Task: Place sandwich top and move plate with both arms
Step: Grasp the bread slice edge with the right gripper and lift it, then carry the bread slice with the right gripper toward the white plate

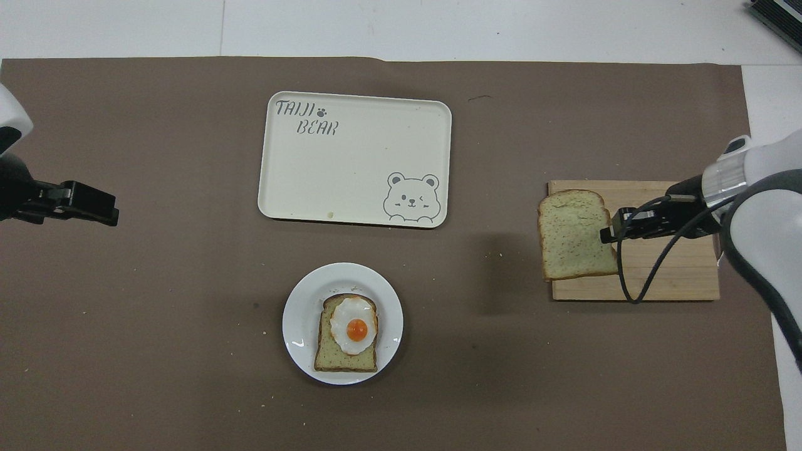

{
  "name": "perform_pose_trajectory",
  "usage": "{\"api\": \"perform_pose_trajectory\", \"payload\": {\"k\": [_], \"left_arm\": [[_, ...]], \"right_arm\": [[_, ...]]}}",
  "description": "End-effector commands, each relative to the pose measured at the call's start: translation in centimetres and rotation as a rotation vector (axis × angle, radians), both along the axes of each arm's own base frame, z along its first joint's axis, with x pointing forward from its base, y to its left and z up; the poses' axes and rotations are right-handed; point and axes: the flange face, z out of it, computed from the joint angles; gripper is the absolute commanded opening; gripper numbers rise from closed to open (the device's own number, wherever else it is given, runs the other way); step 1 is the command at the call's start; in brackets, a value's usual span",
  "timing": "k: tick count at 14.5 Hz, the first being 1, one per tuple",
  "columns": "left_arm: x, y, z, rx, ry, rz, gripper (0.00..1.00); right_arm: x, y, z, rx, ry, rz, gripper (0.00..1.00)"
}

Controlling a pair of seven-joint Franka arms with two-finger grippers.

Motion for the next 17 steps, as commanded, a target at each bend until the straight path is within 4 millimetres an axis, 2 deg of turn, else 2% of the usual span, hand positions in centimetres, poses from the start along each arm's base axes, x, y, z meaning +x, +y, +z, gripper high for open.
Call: {"api": "perform_pose_trajectory", "payload": {"k": [1,4,9,13,14,17], "left_arm": [[-0.5,0.4,0.0,0.009,0.005,-0.003,1.0],[-0.6,0.4,0.0,0.009,0.004,-0.002,1.0],[-0.5,0.4,0.0,0.009,0.005,-0.003,1.0],[-0.6,0.4,0.0,0.009,0.004,-0.003,1.0],[-0.6,0.4,0.0,0.009,0.004,-0.002,1.0],[-0.6,0.4,0.0,0.009,0.004,-0.002,1.0]], "right_arm": [[-0.4,3.9,0.4,0.011,0.02,-0.013,0.0],[-1.1,6.3,0.4,0.008,0.041,-0.01,0.0],[-3.2,12.4,0.8,-0.002,0.086,-0.02,0.0],[-5.0,17.5,-0.5,0.02,0.112,-0.012,0.0],[-5.5,18.7,-0.3,0.017,0.098,-0.027,0.0],[-6.2,20.9,-0.4,0.014,0.093,-0.032,0.0]]}}
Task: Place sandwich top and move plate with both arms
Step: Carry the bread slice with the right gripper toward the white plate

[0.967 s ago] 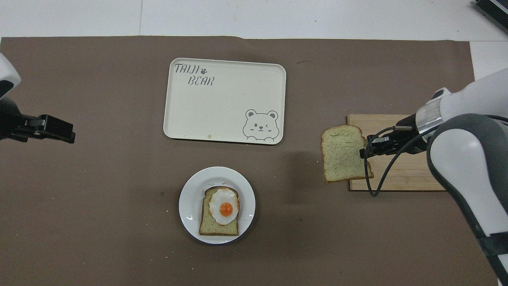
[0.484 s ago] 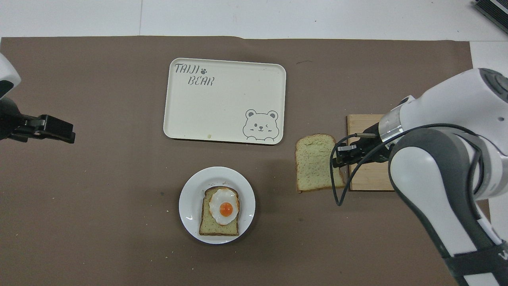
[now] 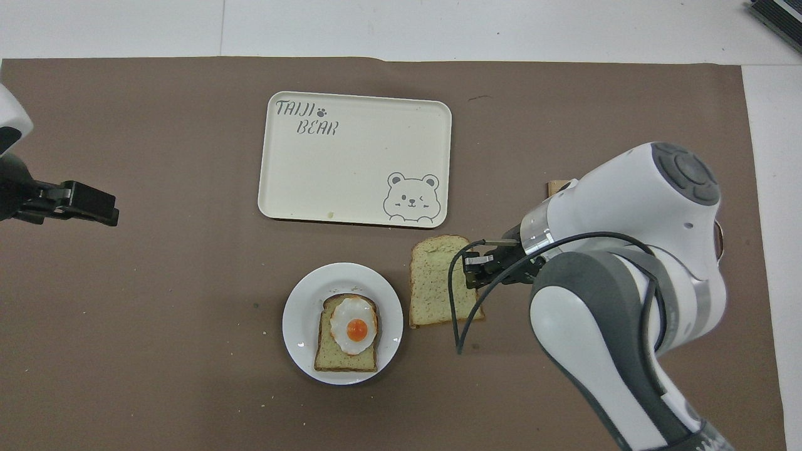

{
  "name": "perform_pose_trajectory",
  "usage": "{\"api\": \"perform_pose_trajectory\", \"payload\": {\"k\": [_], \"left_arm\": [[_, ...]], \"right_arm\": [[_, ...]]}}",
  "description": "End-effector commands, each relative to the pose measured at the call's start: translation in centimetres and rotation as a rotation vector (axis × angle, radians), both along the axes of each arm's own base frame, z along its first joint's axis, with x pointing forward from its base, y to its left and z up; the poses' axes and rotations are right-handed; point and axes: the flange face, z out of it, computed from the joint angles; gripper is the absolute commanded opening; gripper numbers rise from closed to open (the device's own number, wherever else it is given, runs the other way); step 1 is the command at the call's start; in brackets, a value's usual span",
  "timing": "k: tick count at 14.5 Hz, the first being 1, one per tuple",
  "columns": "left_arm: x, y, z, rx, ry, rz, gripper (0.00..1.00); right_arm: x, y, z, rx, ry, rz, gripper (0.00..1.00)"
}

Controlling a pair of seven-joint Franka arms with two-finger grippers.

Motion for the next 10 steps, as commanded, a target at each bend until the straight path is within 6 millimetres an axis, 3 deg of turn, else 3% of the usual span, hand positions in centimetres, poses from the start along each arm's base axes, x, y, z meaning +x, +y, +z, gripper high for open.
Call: {"api": "perform_pose_trajectory", "payload": {"k": [1,3,5,10], "left_arm": [[-0.5,0.4,0.0,0.009,0.005,-0.002,1.0],[-0.6,0.4,0.0,0.009,0.004,-0.003,1.0],[-0.6,0.4,0.0,0.009,0.004,-0.003,1.0],[-0.6,0.4,0.0,0.009,0.004,-0.002,1.0]], "right_arm": [[-1.3,0.9,0.3,0.02,-0.006,-0.02,0.0],[-1.6,2.2,0.2,0.019,-0.016,-0.025,0.0],[-2.4,4.9,-0.2,0.031,-0.032,-0.05,0.0],[-3.2,9.2,-3.8,0.081,-0.002,-0.069,0.0]]}}
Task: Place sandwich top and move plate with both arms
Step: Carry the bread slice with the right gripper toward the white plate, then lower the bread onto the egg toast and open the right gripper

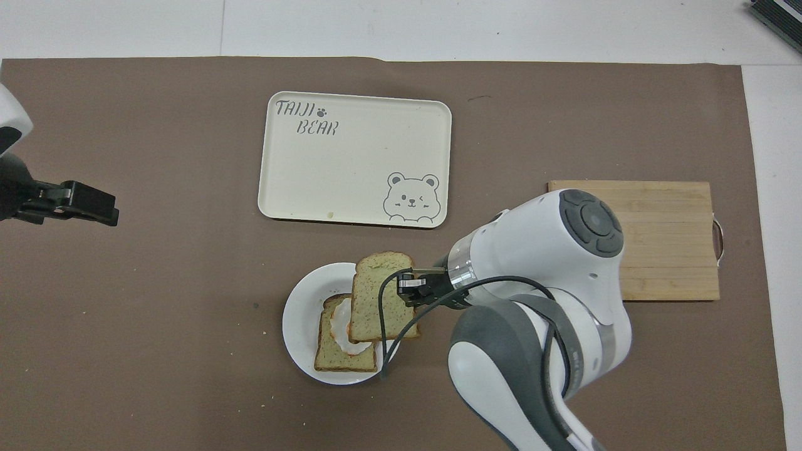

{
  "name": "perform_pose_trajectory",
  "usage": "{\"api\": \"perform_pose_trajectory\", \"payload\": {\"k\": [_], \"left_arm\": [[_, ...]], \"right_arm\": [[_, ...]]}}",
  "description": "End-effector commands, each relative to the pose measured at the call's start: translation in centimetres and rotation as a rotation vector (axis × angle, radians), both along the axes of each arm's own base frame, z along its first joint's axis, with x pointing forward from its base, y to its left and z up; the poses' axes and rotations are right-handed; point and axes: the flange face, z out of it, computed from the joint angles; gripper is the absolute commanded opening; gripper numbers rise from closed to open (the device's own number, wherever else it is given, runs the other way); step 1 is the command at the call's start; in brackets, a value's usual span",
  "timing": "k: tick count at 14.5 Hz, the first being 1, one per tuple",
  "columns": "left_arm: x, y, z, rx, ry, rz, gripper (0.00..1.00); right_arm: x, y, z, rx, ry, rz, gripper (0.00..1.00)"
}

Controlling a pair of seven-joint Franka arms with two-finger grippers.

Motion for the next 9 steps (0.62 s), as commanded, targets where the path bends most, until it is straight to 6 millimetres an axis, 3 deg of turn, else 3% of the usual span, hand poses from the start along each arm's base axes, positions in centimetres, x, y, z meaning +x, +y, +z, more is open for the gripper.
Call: {"api": "perform_pose_trajectory", "payload": {"k": [1,7,9], "left_arm": [[-0.6,0.4,0.0,0.009,0.004,-0.003,1.0],[-0.6,0.4,0.0,0.009,0.004,-0.002,1.0],[-0.6,0.4,0.0,0.009,0.004,-0.003,1.0]], "right_arm": [[-0.7,1.7,-1.7,0.018,0.024,-0.021,0.0],[-3.2,6.8,-7.7,0.005,-0.004,-0.018,0.0],[-3.4,7.7,-9.3,0.005,-0.028,-0.04,0.0]]}}
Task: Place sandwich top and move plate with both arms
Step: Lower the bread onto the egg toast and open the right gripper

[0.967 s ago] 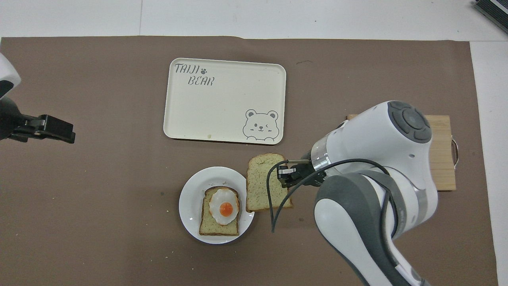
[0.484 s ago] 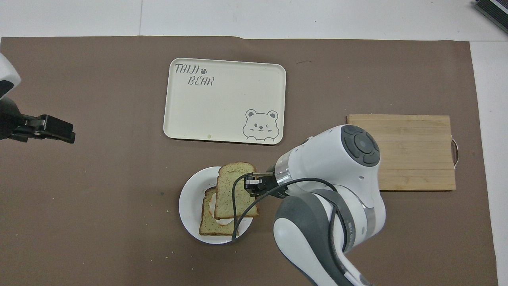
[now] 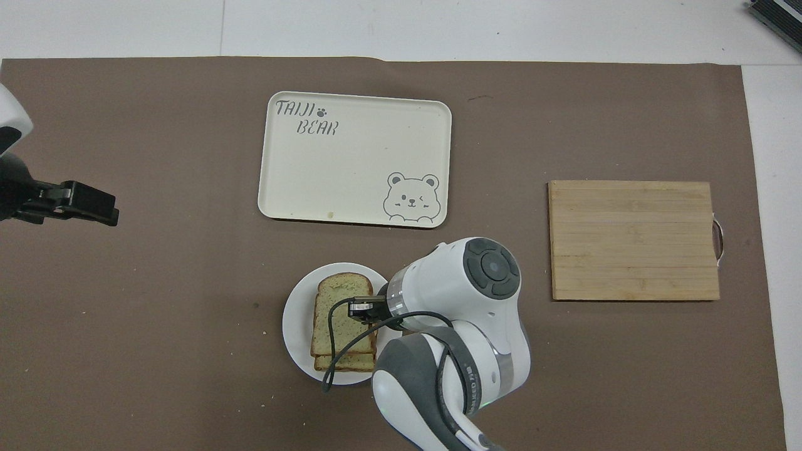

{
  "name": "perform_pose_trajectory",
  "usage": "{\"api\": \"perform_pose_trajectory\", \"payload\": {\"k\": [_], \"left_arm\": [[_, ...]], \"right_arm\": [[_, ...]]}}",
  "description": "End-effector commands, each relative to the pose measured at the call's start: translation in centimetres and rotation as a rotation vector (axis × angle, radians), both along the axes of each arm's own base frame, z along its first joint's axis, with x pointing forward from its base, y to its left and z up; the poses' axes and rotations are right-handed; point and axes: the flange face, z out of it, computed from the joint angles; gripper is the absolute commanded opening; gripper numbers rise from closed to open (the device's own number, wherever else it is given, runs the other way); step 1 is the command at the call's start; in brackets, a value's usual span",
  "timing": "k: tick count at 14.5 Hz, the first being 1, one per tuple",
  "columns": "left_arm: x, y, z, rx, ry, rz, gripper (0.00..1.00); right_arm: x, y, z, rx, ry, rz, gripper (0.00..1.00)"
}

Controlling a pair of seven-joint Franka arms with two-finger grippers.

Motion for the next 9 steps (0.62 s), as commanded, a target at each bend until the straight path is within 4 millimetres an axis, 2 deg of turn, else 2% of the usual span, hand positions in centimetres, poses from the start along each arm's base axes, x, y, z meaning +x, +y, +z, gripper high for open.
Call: {"api": "perform_pose_trajectory", "payload": {"k": [1,5,8,9], "left_arm": [[-0.6,0.4,0.0,0.009,0.005,-0.002,1.0],[-0.6,0.4,0.0,0.009,0.004,-0.003,1.0],[-0.6,0.4,0.0,0.009,0.005,-0.002,1.0],[-0.6,0.4,0.0,0.009,0.005,-0.003,1.0]], "right_arm": [[-0.3,0.8,-1.9,0.004,0.0,-0.038,0.0],[-1.2,0.5,-4.2,-0.02,0.003,-0.029,0.0],[-1.2,0.5,-4.3,-0.023,0.01,-0.03,0.0],[-0.7,0.4,-4.5,-0.022,0.008,-0.03,0.22]]}}
